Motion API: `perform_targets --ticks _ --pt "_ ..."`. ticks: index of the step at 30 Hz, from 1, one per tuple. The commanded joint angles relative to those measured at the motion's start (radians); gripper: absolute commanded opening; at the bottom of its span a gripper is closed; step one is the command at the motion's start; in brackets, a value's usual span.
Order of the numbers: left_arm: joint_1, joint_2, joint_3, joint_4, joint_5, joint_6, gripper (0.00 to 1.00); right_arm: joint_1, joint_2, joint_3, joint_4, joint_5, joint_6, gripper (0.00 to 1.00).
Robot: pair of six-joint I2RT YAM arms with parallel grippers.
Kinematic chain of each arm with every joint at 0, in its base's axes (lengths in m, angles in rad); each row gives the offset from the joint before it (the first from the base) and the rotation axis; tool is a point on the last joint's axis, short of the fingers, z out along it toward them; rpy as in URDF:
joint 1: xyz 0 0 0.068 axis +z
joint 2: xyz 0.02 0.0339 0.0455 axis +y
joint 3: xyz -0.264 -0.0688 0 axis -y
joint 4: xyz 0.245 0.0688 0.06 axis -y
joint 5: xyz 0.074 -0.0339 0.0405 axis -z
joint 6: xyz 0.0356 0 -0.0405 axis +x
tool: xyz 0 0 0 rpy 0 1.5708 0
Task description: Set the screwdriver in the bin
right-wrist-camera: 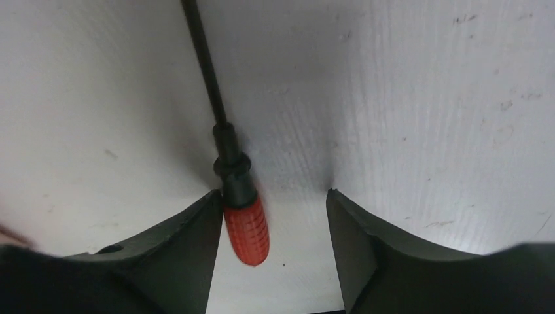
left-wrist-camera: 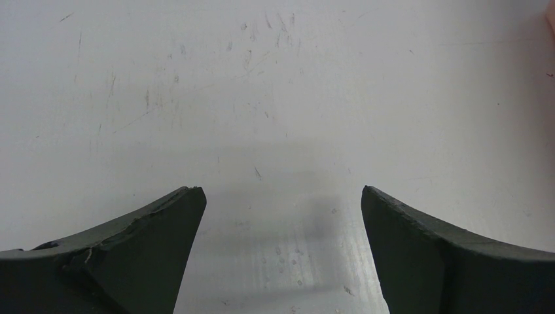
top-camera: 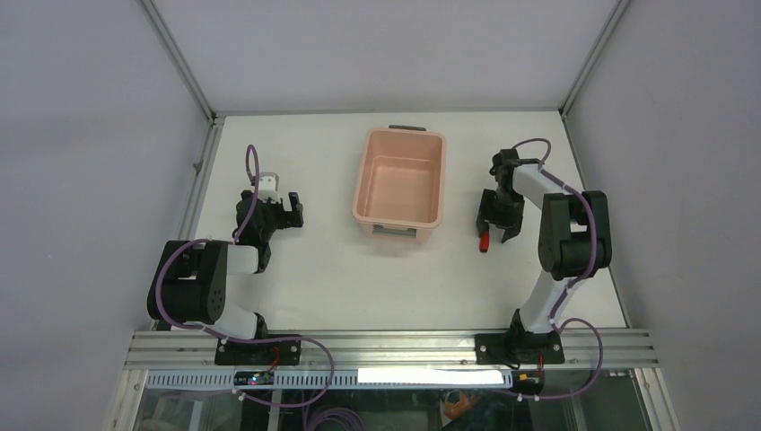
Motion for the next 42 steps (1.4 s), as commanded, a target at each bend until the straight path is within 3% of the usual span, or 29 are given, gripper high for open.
perform_targets --ticks 1,3,6,7,12,18,24,29,34,42 --pt "-0.003 0.003 0.026 0.08 -0.007 -0.018 0.99 0.005 0.045 0.025 0.033 0.075 0.011 0.57" --pt "-0.003 0.004 0.025 0.08 -0.007 -0.018 0.99 0.014 0.055 0.003 0.041 0.073 0.01 0.39" --pt "-0.003 0.004 0.025 0.083 -0.006 -0.018 0.99 0.019 0.053 0.01 0.031 0.062 0.002 0.04" --pt "-0.003 0.004 0.025 0.083 -0.007 -0.018 0.99 0.019 0.046 0.036 0.017 0.062 -0.007 0.0" --pt "-0.002 0.004 0.025 0.08 -0.006 -0.018 0.99 -0.002 0.014 0.288 -0.174 0.082 -0.059 0.0" --pt "-0.003 0.002 0.027 0.08 -0.006 -0.018 0.99 -0.015 0.081 0.804 -0.556 0.007 -0.066 0.0" --pt "-0.003 0.002 0.025 0.079 -0.006 -0.018 0.99 0.065 0.136 1.231 -0.657 -0.1 0.016 0.0" --pt "-0.003 0.002 0.026 0.079 -0.006 -0.018 0.99 0.218 0.136 1.265 -0.505 -0.112 0.114 0.0" --pt "-0.003 0.002 0.026 0.078 -0.006 -0.018 0.99 0.395 0.164 1.172 -0.274 -0.002 0.165 0.0" --pt "-0.003 0.001 0.027 0.078 -0.005 -0.018 0.99 0.502 0.366 1.042 -0.234 0.08 0.169 0.0"
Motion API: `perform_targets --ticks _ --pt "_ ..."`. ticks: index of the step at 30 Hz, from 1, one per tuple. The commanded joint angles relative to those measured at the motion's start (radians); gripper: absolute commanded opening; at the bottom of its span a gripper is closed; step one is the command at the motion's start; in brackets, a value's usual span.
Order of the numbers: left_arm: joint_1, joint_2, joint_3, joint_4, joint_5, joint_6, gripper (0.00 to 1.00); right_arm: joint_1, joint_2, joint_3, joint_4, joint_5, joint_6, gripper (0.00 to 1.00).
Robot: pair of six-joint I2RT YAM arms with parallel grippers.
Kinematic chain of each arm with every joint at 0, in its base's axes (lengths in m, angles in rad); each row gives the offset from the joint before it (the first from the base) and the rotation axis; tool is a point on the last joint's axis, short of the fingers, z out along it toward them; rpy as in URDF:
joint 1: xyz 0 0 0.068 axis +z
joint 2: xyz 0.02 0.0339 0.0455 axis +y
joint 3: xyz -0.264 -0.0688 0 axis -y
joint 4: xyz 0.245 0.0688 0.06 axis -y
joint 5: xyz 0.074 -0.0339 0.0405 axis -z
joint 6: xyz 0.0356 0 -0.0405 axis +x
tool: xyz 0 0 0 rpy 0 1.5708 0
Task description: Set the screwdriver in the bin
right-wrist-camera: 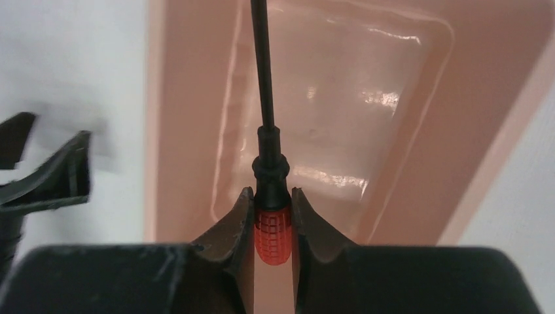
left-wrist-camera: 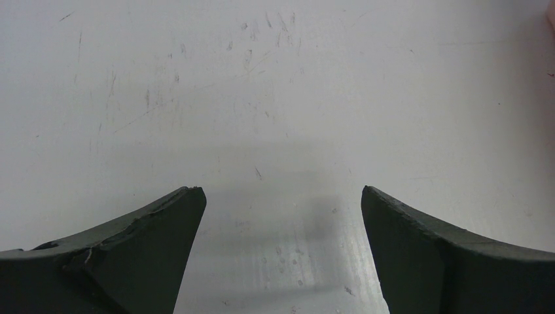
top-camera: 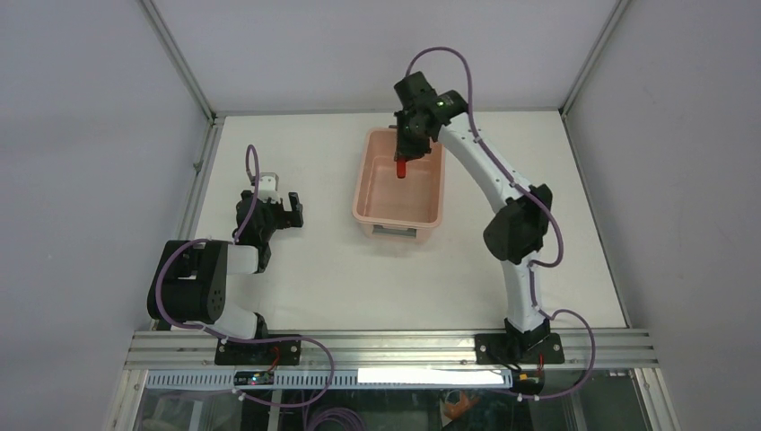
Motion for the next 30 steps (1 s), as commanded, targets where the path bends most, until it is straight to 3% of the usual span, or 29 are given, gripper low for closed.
perform_targets --ticks 1,10,13,16,19,30 --pt "-0.003 0.001 0.027 0.078 -0.006 -0.018 0.99 0.03 0.097 -0.078 0.052 0.074 0.029 0.0" --pt "-0.003 0.001 0.027 0.078 -0.006 -0.018 0.99 0.085 0.112 -0.35 0.206 0.149 0.088 0.0" --pt "-0.003 0.001 0.025 0.079 -0.006 -0.018 0.99 0.091 0.145 -0.379 0.216 0.147 0.106 0.12" --pt "-0.003 0.002 0.025 0.081 -0.005 -0.018 0.99 0.094 0.168 -0.389 0.215 0.144 0.12 0.32" --pt "-0.003 0.003 0.025 0.08 -0.006 -0.018 0.99 0.097 0.16 -0.389 0.21 0.158 0.121 0.43" --pt "-0.003 0.002 0.025 0.08 -0.007 -0.018 0.99 0.114 -0.009 -0.258 0.126 0.23 0.044 0.48"
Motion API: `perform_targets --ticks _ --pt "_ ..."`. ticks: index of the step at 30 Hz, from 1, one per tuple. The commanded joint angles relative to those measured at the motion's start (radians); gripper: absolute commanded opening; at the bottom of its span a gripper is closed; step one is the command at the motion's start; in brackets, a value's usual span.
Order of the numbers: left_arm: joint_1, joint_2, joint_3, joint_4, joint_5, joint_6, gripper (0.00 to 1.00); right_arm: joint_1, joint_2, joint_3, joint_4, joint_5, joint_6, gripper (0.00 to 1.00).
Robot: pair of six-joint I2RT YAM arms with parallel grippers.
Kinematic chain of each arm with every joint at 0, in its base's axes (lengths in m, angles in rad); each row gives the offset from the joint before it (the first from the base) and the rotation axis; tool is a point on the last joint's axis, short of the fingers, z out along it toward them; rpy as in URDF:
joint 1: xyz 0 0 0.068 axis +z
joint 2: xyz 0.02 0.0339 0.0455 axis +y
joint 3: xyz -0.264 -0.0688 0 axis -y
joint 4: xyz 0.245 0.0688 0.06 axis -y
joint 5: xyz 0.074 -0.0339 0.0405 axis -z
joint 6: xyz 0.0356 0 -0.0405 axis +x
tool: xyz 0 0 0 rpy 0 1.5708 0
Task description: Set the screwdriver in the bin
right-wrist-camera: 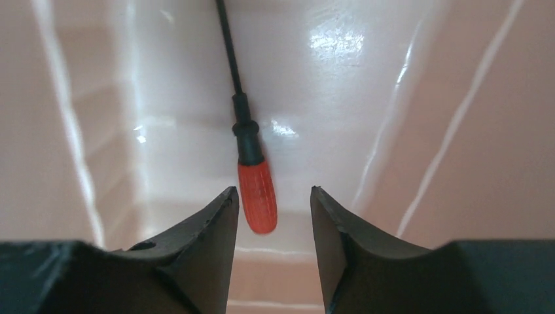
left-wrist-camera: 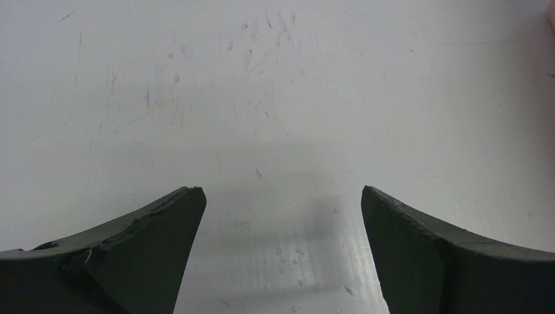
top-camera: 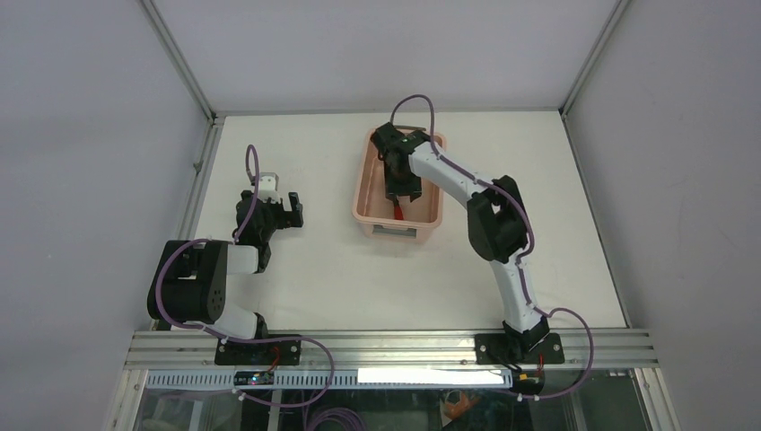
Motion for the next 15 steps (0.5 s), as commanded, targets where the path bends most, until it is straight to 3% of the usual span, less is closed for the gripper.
perform_targets --ticks 1,4,7,8,12,15 --pt "-0.002 0.003 0.025 0.081 -0.007 -0.019 0.99 0.016 -0.181 0.107 -0.025 0.05 -0.054 0.49" --pt "-0.003 0.002 0.025 0.08 -0.007 -0.019 0.99 0.014 -0.259 0.114 -0.028 0.061 -0.102 0.59" --pt "-0.003 0.003 0.026 0.08 -0.006 -0.019 0.99 0.01 -0.353 0.109 -0.025 0.059 -0.171 0.92" --pt "-0.002 0.002 0.026 0.079 -0.006 -0.019 0.99 0.004 -0.383 0.102 -0.022 0.061 -0.185 0.98" --pt "-0.003 0.001 0.026 0.078 -0.006 -0.019 0.99 -0.052 -0.552 -0.02 0.058 0.057 -0.237 0.99" --pt "-0.003 0.001 0.026 0.078 -0.007 -0.019 0.99 -0.143 -0.719 -0.207 0.157 0.039 -0.248 0.99"
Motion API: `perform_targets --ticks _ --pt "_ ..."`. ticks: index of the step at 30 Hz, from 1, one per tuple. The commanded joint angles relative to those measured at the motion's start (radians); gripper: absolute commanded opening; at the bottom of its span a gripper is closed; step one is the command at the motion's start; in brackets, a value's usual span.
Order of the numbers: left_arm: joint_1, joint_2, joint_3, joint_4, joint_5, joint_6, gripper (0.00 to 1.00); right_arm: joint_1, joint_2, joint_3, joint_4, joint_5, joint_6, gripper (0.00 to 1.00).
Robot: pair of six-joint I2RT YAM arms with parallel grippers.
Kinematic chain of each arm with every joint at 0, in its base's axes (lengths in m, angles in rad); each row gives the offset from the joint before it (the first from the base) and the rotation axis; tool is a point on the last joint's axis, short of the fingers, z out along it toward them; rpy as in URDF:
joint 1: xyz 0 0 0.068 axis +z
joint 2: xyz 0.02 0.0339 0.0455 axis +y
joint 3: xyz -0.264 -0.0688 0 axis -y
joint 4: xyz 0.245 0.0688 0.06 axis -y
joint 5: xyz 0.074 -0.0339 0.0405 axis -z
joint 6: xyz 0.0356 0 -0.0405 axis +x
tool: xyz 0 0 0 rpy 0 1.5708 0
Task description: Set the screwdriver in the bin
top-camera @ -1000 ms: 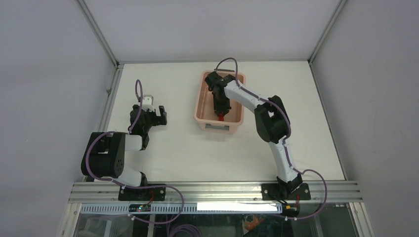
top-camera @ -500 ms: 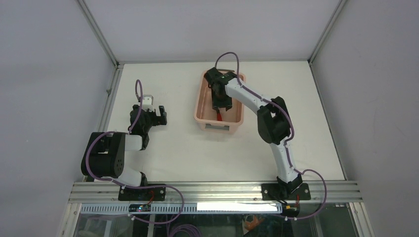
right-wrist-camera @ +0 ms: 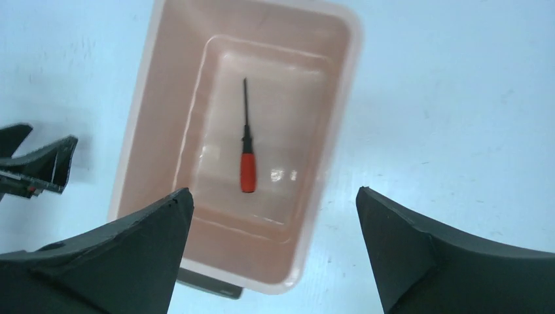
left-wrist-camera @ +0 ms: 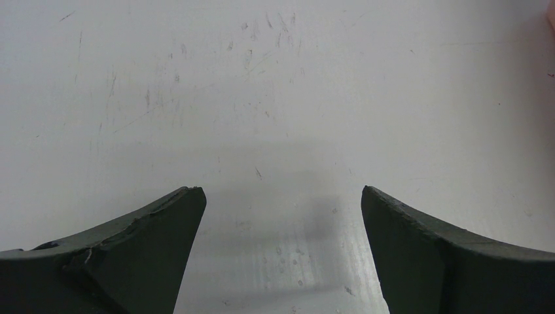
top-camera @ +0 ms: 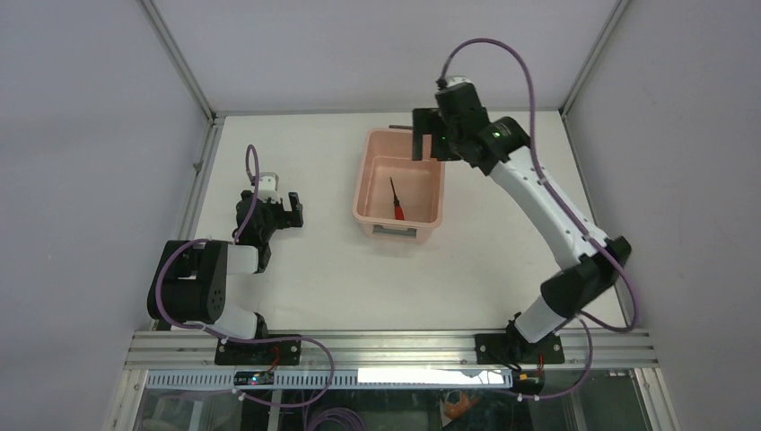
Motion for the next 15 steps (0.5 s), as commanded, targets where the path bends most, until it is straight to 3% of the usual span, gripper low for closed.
perform_targets --ticks 1,8,15 --pt "-0.003 0.001 0.026 0.078 -0.006 -0.018 0.99 -0.142 -0.214 -0.237 0.142 -0.021 -0.051 0.99" --pt "-0.003 0.002 0.026 0.079 -0.007 -0.018 0.99 -0.375 -0.501 -0.755 0.442 -0.088 -0.034 0.99" --pt "-0.003 0.001 0.027 0.077 -0.006 -0.018 0.99 -0.407 -0.619 -1.081 0.639 -0.06 0.023 0.99"
